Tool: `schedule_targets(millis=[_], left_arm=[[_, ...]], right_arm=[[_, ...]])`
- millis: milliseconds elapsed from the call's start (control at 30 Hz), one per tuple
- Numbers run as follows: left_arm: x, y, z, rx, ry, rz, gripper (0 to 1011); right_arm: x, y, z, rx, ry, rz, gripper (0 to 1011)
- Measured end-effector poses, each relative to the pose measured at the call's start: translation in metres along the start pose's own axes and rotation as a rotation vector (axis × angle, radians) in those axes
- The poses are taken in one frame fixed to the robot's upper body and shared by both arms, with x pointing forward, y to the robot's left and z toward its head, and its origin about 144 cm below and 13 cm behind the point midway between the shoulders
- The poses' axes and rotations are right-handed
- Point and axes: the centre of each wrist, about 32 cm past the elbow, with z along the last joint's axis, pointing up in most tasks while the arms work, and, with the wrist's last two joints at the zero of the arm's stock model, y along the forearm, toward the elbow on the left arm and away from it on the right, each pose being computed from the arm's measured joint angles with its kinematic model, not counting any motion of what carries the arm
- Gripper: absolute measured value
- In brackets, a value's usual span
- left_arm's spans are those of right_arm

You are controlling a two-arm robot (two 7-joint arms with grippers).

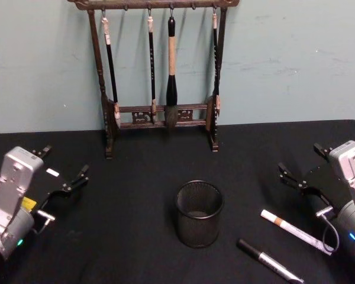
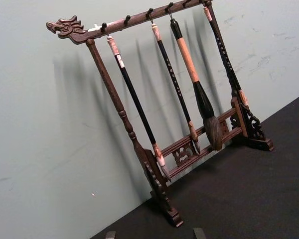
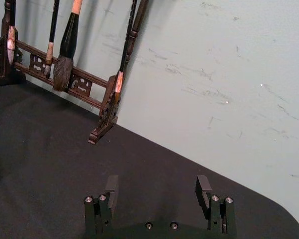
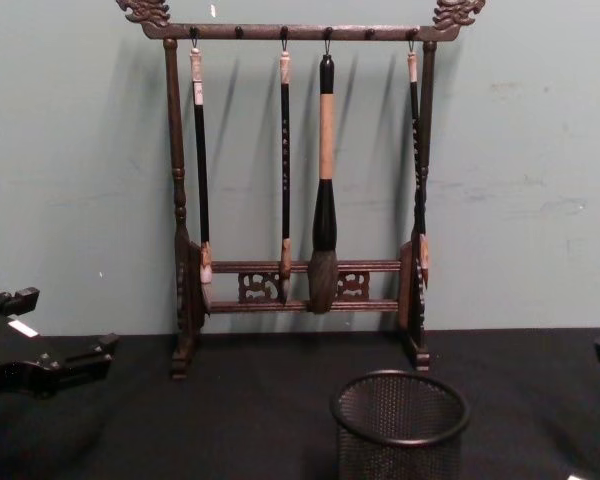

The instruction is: Pick up the water-based marker from the table and place it into the pen holder.

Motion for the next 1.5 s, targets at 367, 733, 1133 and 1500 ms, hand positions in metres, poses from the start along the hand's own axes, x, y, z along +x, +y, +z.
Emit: schedule_targets(millis=[367, 733, 1133, 1500], left_arm=[[0.0000, 0.0000, 0.0000, 0.000, 0.000, 0.000, 1008], [0.0000, 0.0000, 0.0000, 0.000, 0.000, 0.000, 1008], [0.0000, 0.0000, 0.0000, 0.000, 0.000, 0.000, 1008], [0.0000, 0.0000, 0.0000, 0.000, 0.000, 0.000, 1008]], right_arm=[[0.0000, 0.0000, 0.0000, 0.000, 0.000, 0.000, 1000], [0.0000, 0.0000, 0.0000, 0.000, 0.000, 0.000, 1000], [0.0000, 0.0000, 0.0000, 0.000, 0.000, 0.000, 1000], [0.0026, -0.0009, -0.0003, 0.001, 0.014, 0.009, 1000]])
